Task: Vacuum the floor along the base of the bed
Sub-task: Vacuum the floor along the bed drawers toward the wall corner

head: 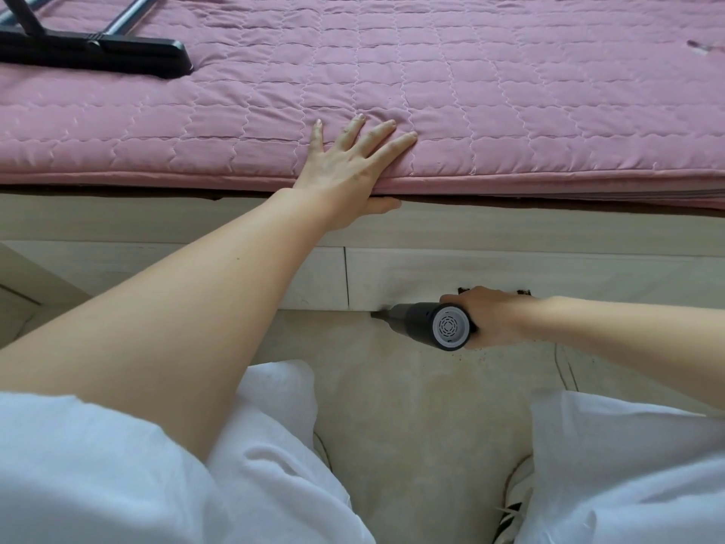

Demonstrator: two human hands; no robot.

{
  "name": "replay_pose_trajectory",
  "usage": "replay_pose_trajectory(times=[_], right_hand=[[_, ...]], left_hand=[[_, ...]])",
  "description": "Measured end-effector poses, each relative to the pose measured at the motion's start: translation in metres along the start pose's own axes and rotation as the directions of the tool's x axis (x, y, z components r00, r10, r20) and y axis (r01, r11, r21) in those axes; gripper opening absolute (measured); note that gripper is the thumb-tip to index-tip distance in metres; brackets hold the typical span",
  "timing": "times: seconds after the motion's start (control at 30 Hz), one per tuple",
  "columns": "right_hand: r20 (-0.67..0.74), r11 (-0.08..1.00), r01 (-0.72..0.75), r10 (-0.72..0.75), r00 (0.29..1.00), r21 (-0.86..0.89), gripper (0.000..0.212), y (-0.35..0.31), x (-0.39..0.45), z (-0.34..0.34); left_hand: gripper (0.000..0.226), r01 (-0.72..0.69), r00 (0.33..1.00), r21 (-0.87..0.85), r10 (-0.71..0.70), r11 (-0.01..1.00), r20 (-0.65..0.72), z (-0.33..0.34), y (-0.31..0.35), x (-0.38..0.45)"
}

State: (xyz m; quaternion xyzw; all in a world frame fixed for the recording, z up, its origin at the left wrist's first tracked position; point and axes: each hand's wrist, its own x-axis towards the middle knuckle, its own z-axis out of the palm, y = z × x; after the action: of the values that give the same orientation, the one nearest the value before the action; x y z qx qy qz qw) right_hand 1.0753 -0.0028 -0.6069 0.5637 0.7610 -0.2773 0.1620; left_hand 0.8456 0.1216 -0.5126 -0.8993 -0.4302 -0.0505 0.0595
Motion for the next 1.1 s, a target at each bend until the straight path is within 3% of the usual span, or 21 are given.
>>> replay_pose_trajectory(times=[0.93,1.1], right_hand=[[-0.089,0.985,-0.134,0.144,0.986,0.112,0.055,0.050,-0.041,0.010],[-0.085,0.984,-0.124,0.136,0.987,0.129,0.041,0.045,-0.052,0.003]], left_hand=[[0.093,-0.031,1.000,0.007,0.031,1.000,-0.002,-0.003,0.028,0.017],[0.092,-0.017,1.000,0.014,0.017,1.000,-0.009,0.000,0.032,0.020]])
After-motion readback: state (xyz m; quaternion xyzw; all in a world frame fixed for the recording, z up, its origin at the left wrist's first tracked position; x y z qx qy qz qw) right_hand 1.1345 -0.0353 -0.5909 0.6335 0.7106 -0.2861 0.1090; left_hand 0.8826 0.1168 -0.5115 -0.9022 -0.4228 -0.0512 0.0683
